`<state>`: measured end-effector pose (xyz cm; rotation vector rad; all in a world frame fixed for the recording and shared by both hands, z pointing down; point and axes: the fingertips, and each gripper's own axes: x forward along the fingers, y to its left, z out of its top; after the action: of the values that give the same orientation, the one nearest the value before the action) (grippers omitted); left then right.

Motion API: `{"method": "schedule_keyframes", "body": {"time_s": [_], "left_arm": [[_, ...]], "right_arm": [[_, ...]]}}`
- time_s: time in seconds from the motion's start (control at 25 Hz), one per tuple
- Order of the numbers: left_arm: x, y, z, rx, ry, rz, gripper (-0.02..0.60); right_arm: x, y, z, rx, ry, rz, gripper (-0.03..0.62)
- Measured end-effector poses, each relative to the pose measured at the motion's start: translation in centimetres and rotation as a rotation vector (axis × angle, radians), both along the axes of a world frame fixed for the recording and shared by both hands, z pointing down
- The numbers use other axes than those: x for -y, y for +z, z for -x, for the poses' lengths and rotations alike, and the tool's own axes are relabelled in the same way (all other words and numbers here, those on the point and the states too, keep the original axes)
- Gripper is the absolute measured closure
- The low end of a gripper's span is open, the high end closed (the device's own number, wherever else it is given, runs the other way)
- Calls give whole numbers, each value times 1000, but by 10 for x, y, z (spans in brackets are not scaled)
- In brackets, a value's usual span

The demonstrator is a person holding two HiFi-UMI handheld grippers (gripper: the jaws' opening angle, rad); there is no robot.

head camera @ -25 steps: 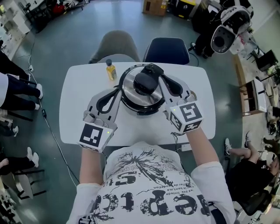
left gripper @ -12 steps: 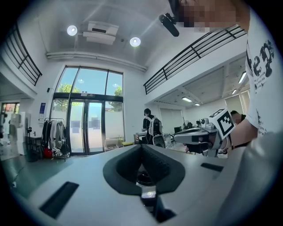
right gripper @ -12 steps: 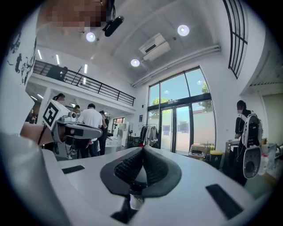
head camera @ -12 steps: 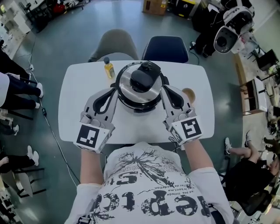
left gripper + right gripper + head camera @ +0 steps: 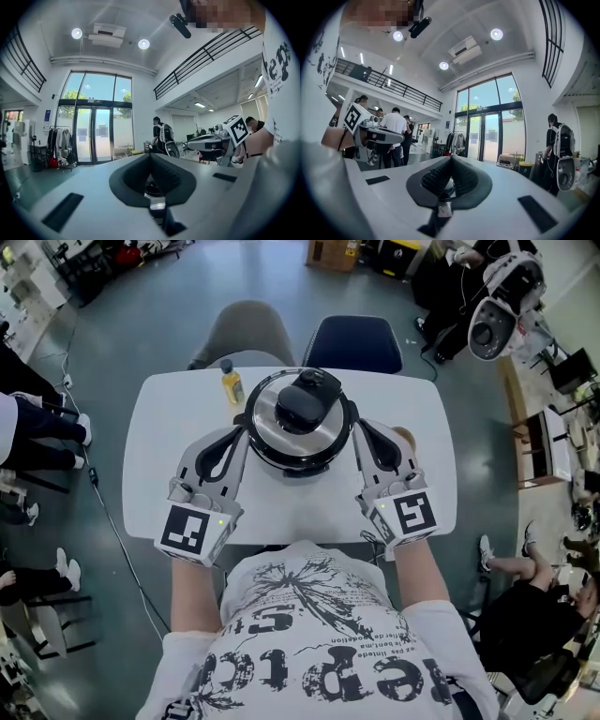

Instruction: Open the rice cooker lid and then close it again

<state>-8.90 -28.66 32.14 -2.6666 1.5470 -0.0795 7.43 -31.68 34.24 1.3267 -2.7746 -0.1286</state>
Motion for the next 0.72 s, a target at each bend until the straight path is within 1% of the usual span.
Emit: {"method": "schedule_keyframes", "body": {"time_s": [0.04, 0.16, 0.24, 0.44, 0.72], "left_arm": [[-1, -1, 1, -1, -7, -4, 568], [-4, 2, 2, 37, -5, 10, 568], [-5, 3, 0, 46, -4, 12, 568], [-5, 3, 0, 40, -17, 8, 568], [-10, 1, -5, 38, -22, 6, 568]], "right_arm": [[-1, 1, 0, 3, -3, 5, 583], [-2, 1, 0, 12, -6, 15, 583], [-3, 1, -1, -2, -11, 5, 583], [-4, 6, -6, -50, 6, -3, 583], [-10, 6, -12, -35, 12, -4, 583]]}}
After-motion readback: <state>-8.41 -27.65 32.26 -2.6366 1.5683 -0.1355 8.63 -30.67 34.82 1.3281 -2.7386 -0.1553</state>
